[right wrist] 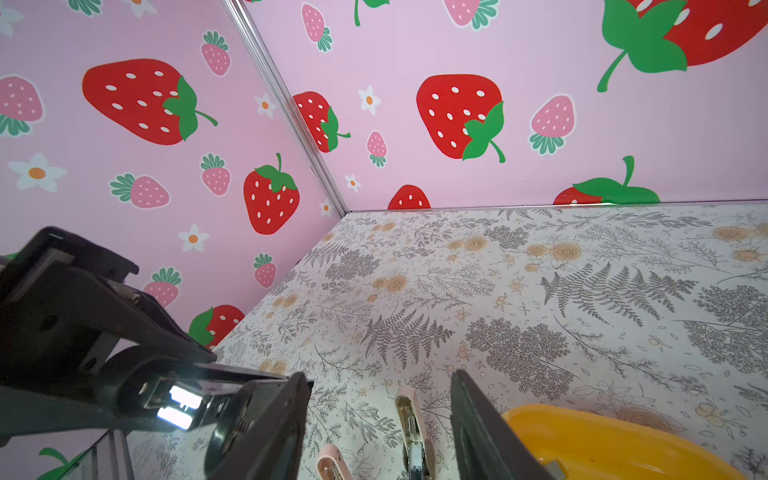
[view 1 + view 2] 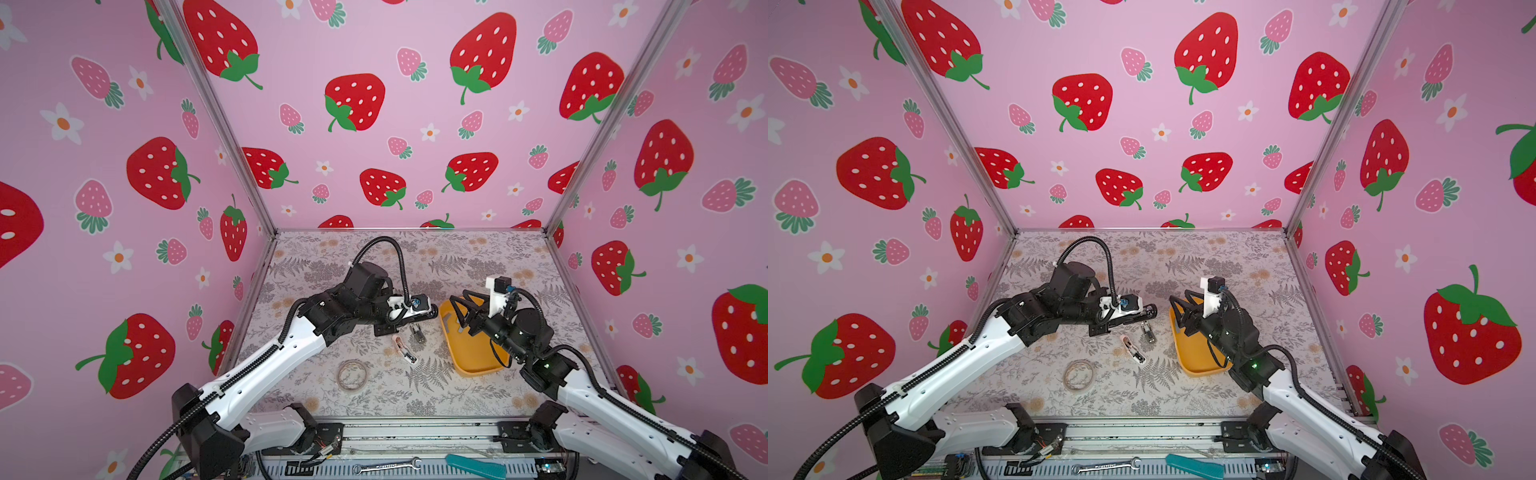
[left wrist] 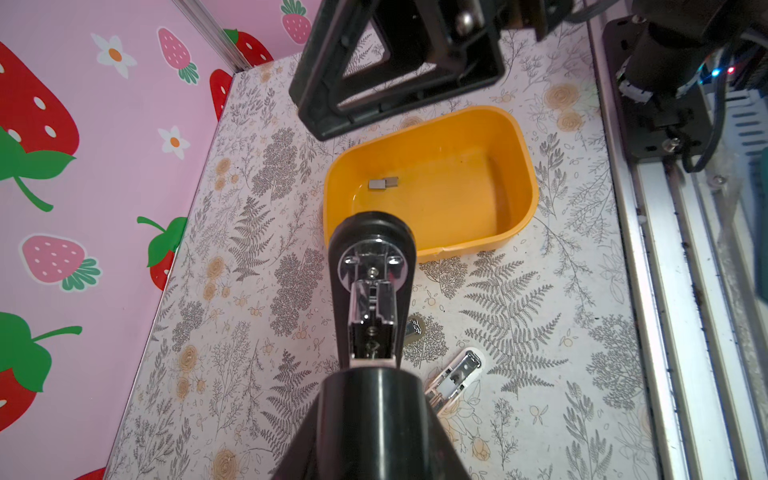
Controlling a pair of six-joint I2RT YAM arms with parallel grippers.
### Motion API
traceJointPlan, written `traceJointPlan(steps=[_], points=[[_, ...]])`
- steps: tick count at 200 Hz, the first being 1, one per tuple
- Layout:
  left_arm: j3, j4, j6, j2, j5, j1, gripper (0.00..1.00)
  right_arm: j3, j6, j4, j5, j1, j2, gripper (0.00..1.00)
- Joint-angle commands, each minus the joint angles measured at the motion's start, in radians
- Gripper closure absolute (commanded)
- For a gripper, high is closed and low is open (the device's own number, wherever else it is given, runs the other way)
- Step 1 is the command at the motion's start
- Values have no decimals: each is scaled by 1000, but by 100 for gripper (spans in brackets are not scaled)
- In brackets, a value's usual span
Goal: Load the staples into the stapler
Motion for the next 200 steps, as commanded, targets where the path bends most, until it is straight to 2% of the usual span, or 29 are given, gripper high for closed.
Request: traceJointPlan(steps=[1,25,36,47,81,111,159,200], points=[[65,-15,60,-22,33,8,100,-40,-75,101,25,-4,-43,42],[85,-121,142,3,24,8,100,-120,-150,315,-187,1,-64,42],[107,-206,216,23,28,8,100,-151,-200,427,-354,8,-62,37],[122,-240,232,46,24,11,100,-152,-274,438,-442,24,-63,40],[129,-279,283,87,40,27,100,-110,-420,307,-422,70,-24,42],[114,-304,330,81,28,26,100,-64,-461,261,-457,116,48,40],[128,-305,330,63,113,37,100,9,-551,161,-389,208,178,35],[137,-283,325,26,151,37,100,22,-570,149,-393,221,215,38]])
